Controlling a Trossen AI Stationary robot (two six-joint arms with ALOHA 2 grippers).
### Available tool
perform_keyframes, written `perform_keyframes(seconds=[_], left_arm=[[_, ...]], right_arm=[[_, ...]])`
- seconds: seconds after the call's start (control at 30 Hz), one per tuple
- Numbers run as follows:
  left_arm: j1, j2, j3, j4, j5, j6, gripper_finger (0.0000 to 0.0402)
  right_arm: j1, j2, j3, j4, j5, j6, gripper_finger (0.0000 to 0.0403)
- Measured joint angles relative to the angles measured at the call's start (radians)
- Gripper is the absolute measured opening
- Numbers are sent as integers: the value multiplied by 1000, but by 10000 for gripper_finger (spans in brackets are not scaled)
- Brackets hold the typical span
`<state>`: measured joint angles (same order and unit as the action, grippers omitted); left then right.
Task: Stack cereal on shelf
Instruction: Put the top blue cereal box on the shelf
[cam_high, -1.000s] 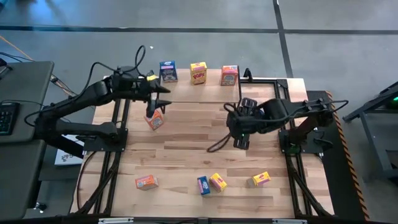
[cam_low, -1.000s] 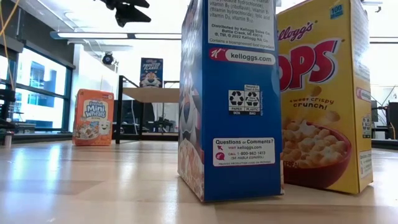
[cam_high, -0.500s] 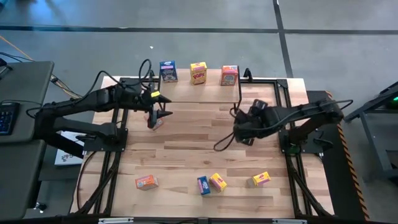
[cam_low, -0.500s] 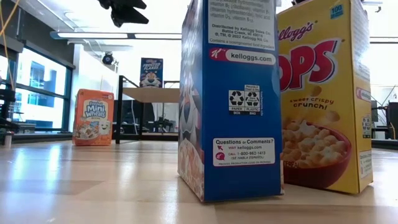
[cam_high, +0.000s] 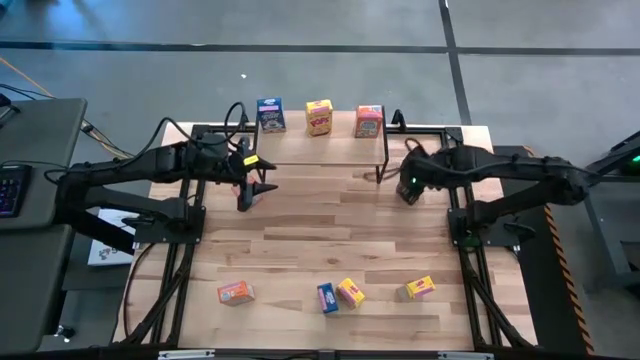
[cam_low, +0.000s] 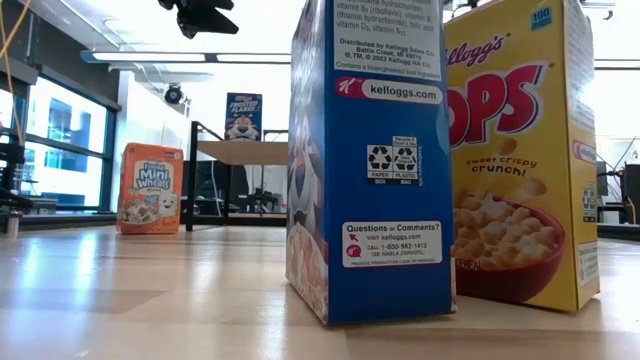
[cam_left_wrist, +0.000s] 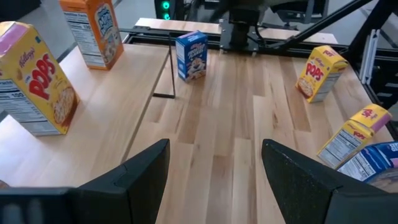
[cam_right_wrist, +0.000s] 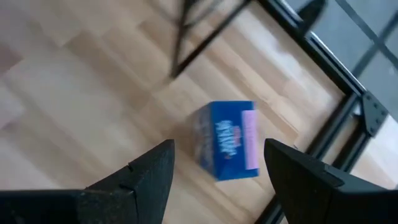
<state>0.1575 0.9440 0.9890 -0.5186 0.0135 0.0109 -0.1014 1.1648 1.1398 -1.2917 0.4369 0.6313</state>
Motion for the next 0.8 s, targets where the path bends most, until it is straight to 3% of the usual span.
perform_keyframes(seconds=[0.33,0.63,0.8], left_arm=[[-9,0,0,0,0,0,245],[-9,0,-1,0,0,0,246],[-9,0,-1,0,0,0,246]], right_arm=[[-176,-22,-110,79,-110,-92,241],[-256,-22,-194,104,-125,-145,241],[-288,-22,-207,172,-192,-199,241]])
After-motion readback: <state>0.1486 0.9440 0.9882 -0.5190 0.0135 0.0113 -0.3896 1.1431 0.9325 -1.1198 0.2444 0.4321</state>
